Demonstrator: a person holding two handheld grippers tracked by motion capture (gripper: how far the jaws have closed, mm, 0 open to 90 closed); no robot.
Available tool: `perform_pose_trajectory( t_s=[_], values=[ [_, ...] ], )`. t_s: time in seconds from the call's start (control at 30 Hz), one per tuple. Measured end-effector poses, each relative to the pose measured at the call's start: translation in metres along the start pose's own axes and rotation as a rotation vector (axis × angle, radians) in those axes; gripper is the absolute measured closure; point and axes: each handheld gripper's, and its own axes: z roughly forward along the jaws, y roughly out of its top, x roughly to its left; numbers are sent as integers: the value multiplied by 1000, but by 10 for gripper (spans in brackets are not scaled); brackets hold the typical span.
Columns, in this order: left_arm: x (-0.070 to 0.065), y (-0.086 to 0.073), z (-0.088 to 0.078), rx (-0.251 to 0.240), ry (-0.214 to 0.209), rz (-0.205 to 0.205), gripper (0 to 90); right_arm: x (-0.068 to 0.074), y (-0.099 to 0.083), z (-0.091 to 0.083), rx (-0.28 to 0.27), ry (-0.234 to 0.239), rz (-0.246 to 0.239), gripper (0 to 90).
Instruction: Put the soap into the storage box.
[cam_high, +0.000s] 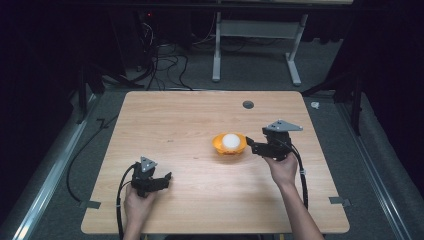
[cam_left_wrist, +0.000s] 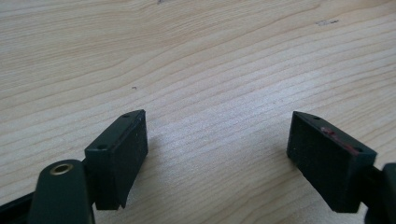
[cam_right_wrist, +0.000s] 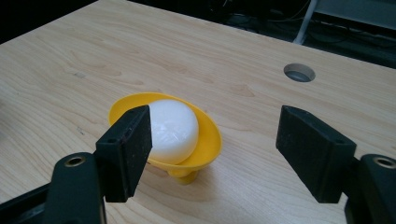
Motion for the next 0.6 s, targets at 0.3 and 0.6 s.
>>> perform_pose_trajectory(
  t_s=[0.3,0.6],
  values=[
    [0,0,0,-2,1,0,208,-6,-4,-10,-13,-8,11,286],
    [0,0,0,-2,0,0,208,-10,-11,-18,-13,-19,26,288]
  ],
)
